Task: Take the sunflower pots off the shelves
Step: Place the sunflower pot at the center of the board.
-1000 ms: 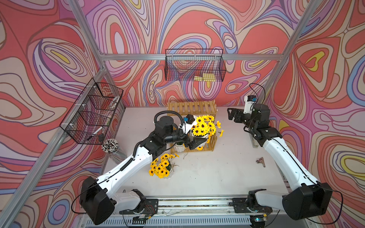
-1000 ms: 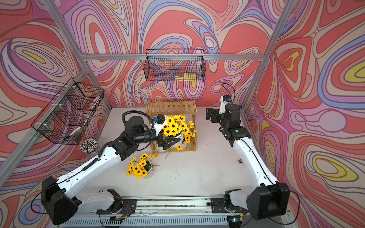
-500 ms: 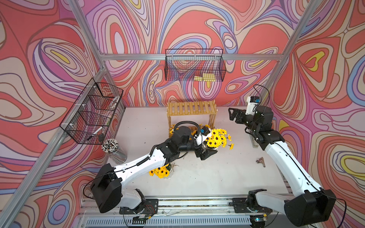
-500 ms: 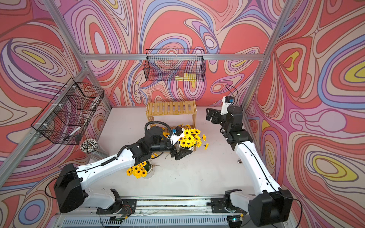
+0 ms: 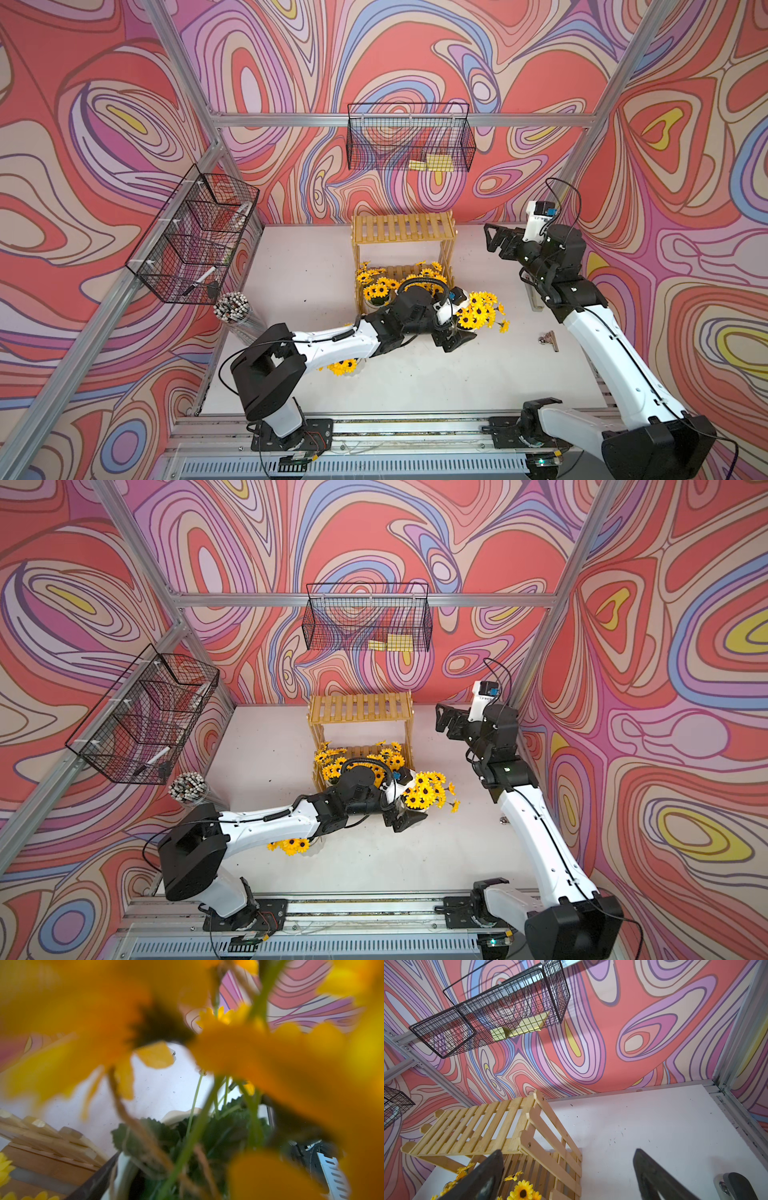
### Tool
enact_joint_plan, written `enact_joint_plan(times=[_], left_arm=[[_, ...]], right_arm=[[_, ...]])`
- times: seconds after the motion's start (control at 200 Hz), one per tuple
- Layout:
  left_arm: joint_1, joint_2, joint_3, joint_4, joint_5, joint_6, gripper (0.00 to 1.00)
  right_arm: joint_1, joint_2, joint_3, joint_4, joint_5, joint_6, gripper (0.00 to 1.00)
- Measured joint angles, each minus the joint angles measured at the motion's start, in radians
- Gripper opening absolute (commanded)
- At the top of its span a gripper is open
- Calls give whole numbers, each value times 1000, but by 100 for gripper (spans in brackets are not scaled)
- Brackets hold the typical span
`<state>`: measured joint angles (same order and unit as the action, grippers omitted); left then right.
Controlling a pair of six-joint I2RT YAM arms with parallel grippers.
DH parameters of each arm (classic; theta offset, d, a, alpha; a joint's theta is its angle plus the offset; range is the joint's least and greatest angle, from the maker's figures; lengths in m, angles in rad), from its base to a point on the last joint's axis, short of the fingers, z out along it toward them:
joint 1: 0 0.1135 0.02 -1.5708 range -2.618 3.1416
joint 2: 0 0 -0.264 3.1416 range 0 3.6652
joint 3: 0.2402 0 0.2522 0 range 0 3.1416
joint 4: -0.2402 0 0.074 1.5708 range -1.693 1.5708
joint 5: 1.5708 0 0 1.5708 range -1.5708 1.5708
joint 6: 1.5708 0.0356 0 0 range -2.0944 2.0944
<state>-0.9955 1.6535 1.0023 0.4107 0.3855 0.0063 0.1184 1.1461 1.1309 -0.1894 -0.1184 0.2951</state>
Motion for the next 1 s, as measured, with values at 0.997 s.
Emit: enact_joint_plan(times=[0.997], left_arm=[[-91, 342, 47, 298, -43, -86, 0]], right_arm=[[0, -21, -43, 10, -51, 14, 98]])
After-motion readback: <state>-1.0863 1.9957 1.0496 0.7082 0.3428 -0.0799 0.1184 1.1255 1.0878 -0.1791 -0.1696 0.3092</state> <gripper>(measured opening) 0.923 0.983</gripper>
